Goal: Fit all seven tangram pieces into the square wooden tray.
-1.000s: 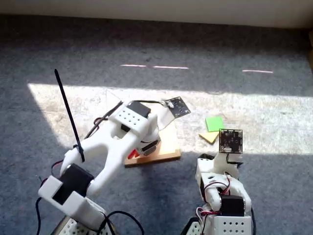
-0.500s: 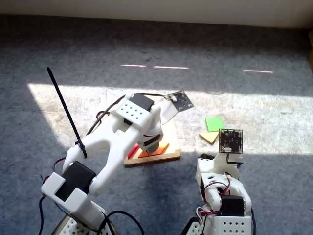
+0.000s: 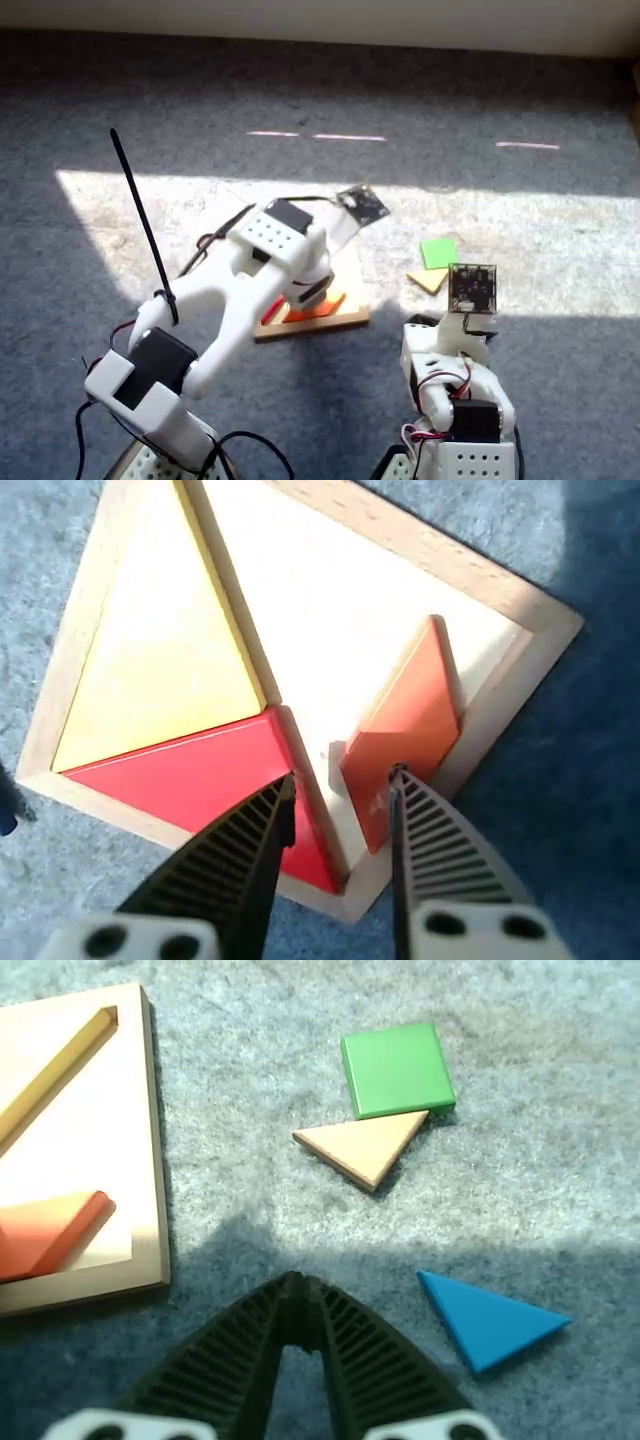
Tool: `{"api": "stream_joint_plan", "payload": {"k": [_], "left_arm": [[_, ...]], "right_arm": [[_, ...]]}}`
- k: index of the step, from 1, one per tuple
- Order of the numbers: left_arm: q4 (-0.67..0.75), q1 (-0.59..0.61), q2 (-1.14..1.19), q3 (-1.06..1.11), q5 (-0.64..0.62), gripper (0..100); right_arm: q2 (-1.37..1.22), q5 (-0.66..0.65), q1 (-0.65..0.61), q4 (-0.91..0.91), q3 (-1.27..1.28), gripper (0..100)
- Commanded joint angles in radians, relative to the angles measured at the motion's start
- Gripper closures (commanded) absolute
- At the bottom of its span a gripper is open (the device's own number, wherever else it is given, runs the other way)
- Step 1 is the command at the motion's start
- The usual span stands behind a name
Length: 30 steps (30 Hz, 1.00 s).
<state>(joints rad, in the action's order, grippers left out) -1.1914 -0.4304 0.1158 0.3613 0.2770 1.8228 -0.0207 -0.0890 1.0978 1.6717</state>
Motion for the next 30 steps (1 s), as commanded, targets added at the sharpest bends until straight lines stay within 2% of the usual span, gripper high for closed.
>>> {"api": "stream_joint_plan", "payload": {"k": [1, 13, 30], "left_arm": [[0.052, -0.01, -0.005, 0.059, -0.011, 85], [0.08, 0.143, -0.016, 0.119, -0.006, 85], [-0.044, 0.14, -0.018, 0.119, -0.005, 85]], "right_arm": [[0.005, -0.008, 0.015, -0.005, 0.153, 99.2], [0.005, -0.008, 0.015, -0.005, 0.153, 99.2], [0.005, -0.008, 0.016, -0.005, 0.153, 99.2]]}}
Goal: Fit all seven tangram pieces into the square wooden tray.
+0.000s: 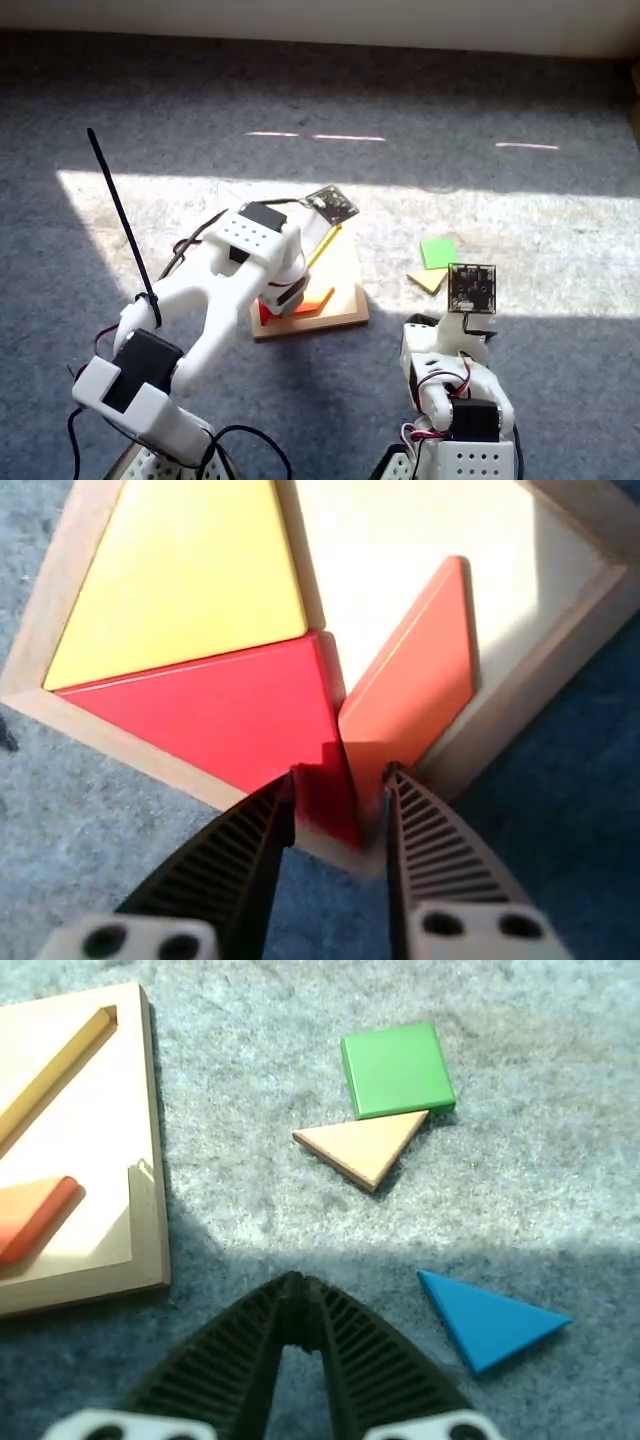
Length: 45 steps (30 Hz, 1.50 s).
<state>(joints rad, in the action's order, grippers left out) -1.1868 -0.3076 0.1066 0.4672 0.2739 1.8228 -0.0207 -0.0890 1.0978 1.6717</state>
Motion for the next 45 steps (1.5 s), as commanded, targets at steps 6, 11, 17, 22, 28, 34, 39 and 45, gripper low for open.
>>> {"api": "stream_joint_plan", "payload": {"k": [6, 11, 17, 22, 28, 34, 39, 45], "left_arm": [[-0.068, 0.021, -0.088, 0.013, -0.006, 85], [-0.069, 0.015, -0.272, 0.015, -0.009, 85], [-0.058, 0.012, -0.344, 0.015, -0.012, 85], [0.078, 0.01, -0.257, 0.05, -0.109, 85], [0.193, -0.056, -0.182, 0.094, -0.175, 85], [0.195, -0.099, -0.17, 0.114, -0.187, 85], [0.203, -0.114, -0.17, 0.174, -0.181, 85], [0.196, -0.077, -0.173, 0.206, -0.181, 85]], "right_arm": [[0.005, -0.008, 0.016, -0.005, 0.153, 99.2], [0.005, -0.008, 0.016, -0.005, 0.153, 99.2], [0.005, -0.008, 0.016, -0.005, 0.153, 99.2], [0.005, -0.008, 0.016, -0.005, 0.153, 99.2], [0.005, -0.008, 0.016, -0.005, 0.153, 99.2], [0.005, -0.008, 0.016, -0.005, 0.153, 99.2], [0.005, -0.008, 0.016, -0.005, 0.153, 99.2], [0.005, -0.008, 0.016, -0.005, 0.153, 99.2]]}}
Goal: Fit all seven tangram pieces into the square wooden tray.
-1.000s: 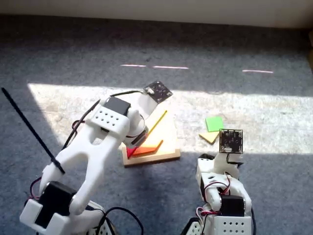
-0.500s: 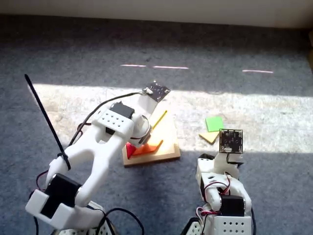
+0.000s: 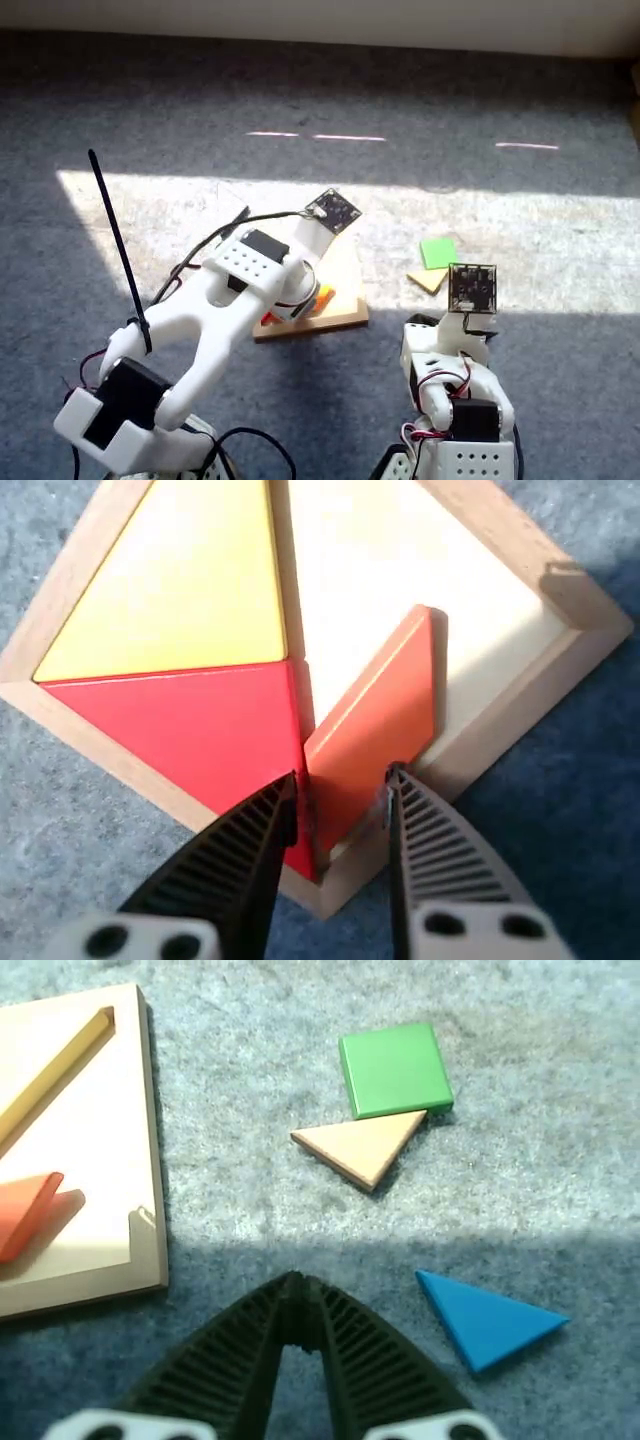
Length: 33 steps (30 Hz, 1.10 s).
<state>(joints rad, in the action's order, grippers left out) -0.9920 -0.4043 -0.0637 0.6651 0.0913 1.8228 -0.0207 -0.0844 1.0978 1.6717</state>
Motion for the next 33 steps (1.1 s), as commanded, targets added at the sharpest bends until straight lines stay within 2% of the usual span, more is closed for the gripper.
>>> {"api": "stream_joint_plan", "payload": {"k": [1, 9, 16, 20, 27, 33], "left_arm": [[-0.002, 0.024, -0.004, 0.008, 0.002, 85], [-0.152, 0.021, -0.088, -0.05, 0.002, 85], [-0.155, 0.021, -0.246, -0.073, 0.0, 85], [-0.077, 0.025, -0.228, -0.062, -0.005, 85], [0.061, 0.021, -0.062, -0.07, -0.008, 85], [0.074, -0.012, 0.016, -0.065, -0.006, 85]], "right_arm": [[0.005, -0.008, 0.012, -0.005, 0.153, 99.2], [0.005, -0.008, 0.012, -0.005, 0.153, 99.2], [0.005, -0.008, 0.012, -0.005, 0.153, 99.2], [0.005, -0.008, 0.012, -0.005, 0.153, 99.2], [0.005, -0.008, 0.012, -0.005, 0.153, 99.2], [0.005, -0.008, 0.012, -0.005, 0.153, 99.2]]}}
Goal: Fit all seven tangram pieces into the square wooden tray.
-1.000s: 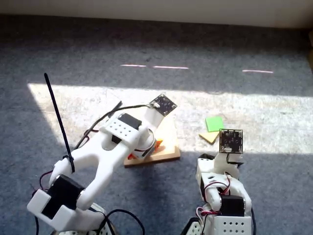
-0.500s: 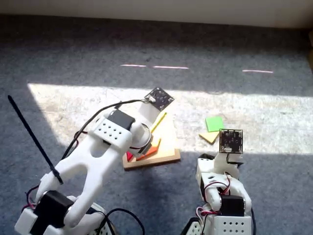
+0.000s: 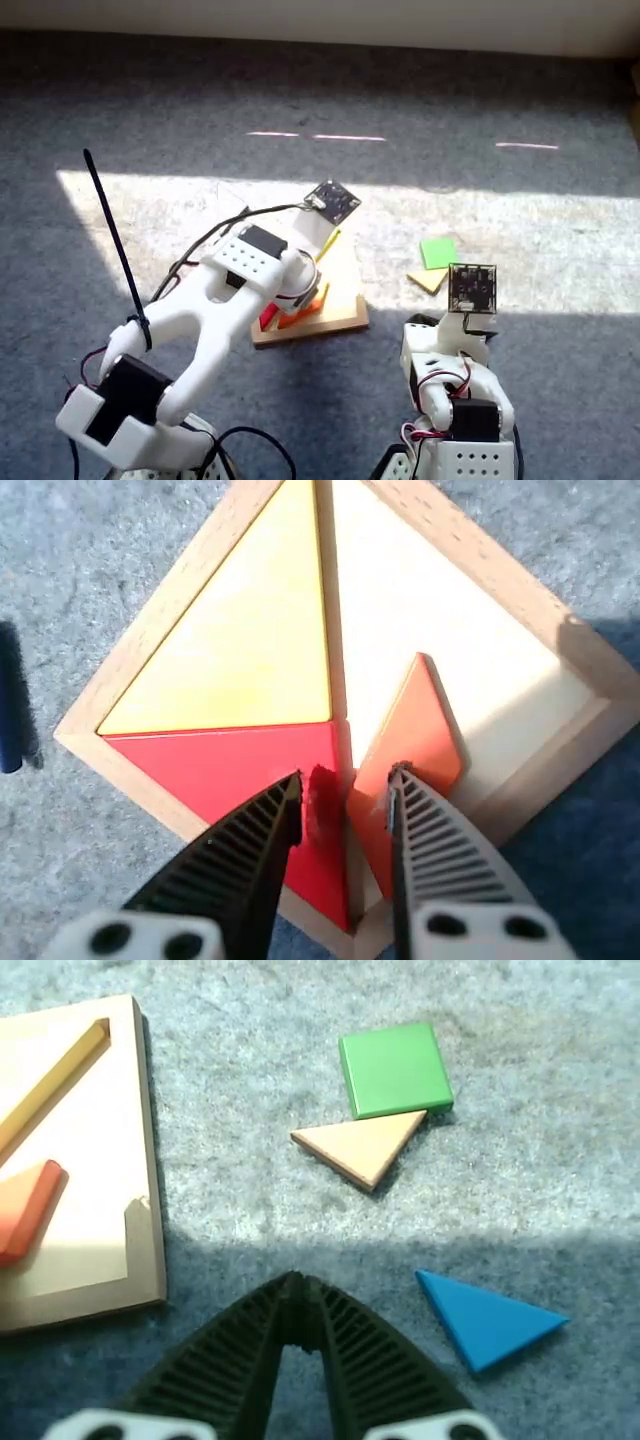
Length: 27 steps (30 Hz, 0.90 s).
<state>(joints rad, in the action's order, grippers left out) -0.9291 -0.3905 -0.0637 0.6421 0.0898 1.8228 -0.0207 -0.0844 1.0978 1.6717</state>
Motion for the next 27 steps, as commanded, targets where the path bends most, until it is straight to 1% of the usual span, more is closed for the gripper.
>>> {"api": "stream_joint_plan", "payload": {"k": [1, 6, 11, 18, 20, 23, 27], "left_arm": [[0.009, -0.035, 0.019, -0.041, -0.002, 85], [-0.08, -0.061, 0.021, -0.03, 0.005, 85], [-0.152, -0.048, 0.021, -0.03, 0.127, 85], [-0.175, 0.001, 0.019, -0.031, 0.141, 85], [-0.18, 0.01, 0.019, -0.028, 0.163, 85], [-0.209, 0.027, 0.016, -0.039, 0.17, 85], [-0.245, 0.028, -0.062, -0.044, 0.169, 85]], "right_arm": [[0.005, -0.008, 0.012, -0.005, 0.153, 99.2], [0.005, -0.008, 0.012, -0.005, 0.153, 99.2], [0.005, -0.008, 0.012, -0.005, 0.153, 99.2], [0.005, -0.008, 0.012, -0.005, 0.153, 99.2], [0.005, -0.008, 0.012, -0.005, 0.153, 99.2], [0.005, -0.008, 0.012, -0.005, 0.153, 99.2], [0.005, -0.008, 0.012, -0.005, 0.153, 99.2]]}}
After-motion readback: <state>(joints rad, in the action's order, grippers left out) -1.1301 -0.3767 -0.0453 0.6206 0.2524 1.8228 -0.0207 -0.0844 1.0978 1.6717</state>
